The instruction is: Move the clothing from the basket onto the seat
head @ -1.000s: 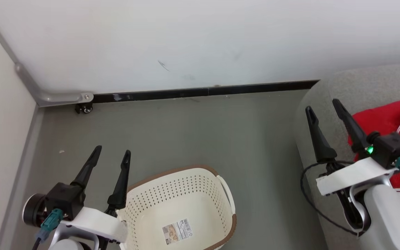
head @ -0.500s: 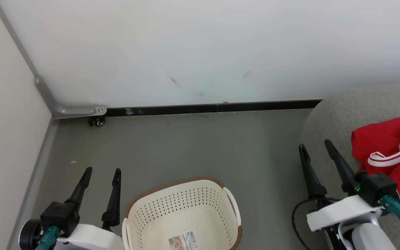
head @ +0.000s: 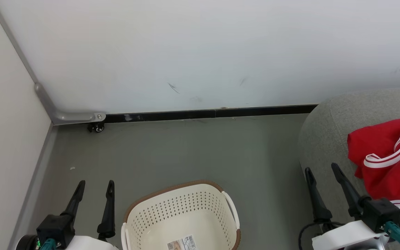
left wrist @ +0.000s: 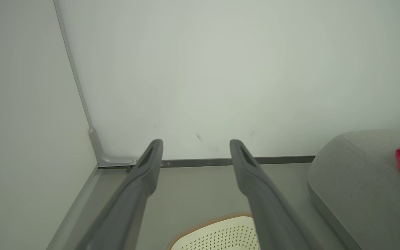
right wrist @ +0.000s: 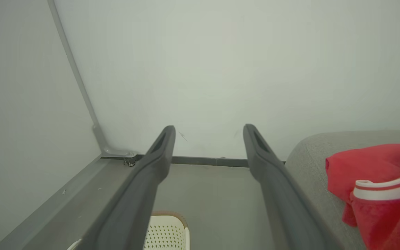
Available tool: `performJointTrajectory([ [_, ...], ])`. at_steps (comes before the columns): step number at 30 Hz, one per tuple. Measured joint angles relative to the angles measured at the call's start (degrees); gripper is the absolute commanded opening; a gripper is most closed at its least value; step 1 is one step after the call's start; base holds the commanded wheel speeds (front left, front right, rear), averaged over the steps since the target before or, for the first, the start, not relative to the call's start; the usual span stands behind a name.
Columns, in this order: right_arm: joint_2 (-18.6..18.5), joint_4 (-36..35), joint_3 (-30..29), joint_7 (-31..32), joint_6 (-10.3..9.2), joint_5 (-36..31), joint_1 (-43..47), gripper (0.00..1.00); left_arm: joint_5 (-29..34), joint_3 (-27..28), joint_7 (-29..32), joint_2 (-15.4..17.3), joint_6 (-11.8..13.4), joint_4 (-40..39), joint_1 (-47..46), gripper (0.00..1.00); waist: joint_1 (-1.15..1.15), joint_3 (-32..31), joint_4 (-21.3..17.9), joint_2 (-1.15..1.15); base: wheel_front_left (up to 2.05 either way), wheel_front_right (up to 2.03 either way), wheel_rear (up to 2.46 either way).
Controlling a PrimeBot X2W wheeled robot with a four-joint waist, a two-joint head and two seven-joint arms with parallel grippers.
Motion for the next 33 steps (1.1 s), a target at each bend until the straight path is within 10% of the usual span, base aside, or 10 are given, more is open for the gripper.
performJointTrajectory([
  [33,0.4,-6.1,0.0,1.5,0.00,2.8,5.2,1.00,3.5,1.2,0.0,-1.1,0.8,0.7,1.4,1.00,0.00,-0.5,-0.9,0.00,0.00,0.00,0.00],
])
